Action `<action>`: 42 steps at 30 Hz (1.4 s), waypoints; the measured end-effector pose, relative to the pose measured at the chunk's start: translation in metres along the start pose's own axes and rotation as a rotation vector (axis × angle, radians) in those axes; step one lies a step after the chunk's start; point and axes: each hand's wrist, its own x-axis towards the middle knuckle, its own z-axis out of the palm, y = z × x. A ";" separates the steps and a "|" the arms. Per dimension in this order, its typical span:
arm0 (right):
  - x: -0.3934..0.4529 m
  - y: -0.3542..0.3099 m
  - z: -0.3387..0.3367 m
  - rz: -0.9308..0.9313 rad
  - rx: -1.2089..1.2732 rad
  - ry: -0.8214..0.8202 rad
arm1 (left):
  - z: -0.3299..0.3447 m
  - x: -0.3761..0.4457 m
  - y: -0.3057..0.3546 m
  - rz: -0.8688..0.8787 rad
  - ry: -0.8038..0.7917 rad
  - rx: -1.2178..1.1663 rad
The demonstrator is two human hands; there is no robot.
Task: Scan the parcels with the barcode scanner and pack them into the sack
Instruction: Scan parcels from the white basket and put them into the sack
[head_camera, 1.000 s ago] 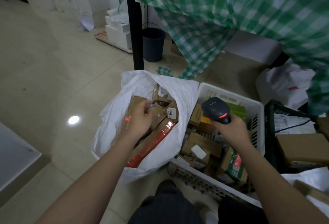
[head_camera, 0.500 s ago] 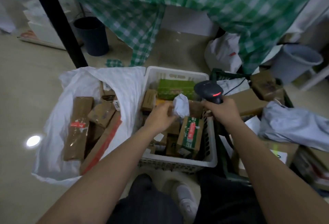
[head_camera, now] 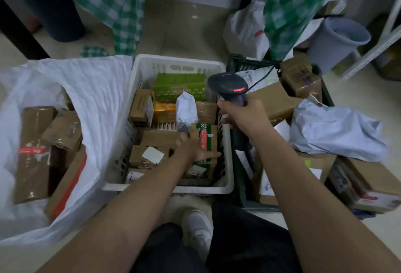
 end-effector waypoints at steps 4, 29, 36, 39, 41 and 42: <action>0.001 0.006 -0.004 0.004 -0.003 0.000 | -0.013 -0.002 -0.006 0.016 -0.010 -0.085; -0.031 -0.045 0.041 -0.160 0.267 0.099 | -0.167 -0.167 -0.051 0.222 0.291 -0.721; -0.025 -0.028 0.042 -0.138 0.027 -0.262 | -0.169 -0.158 -0.079 0.253 0.067 -0.370; -0.024 -0.013 0.049 -0.090 -0.102 -0.376 | -0.166 -0.152 -0.085 0.229 -0.014 -0.264; -0.022 -0.003 0.055 -0.061 -0.124 -0.402 | -0.164 -0.153 -0.085 0.232 -0.073 -0.192; -0.022 0.001 0.059 -0.043 -0.145 -0.423 | -0.161 -0.153 -0.085 0.234 -0.093 -0.172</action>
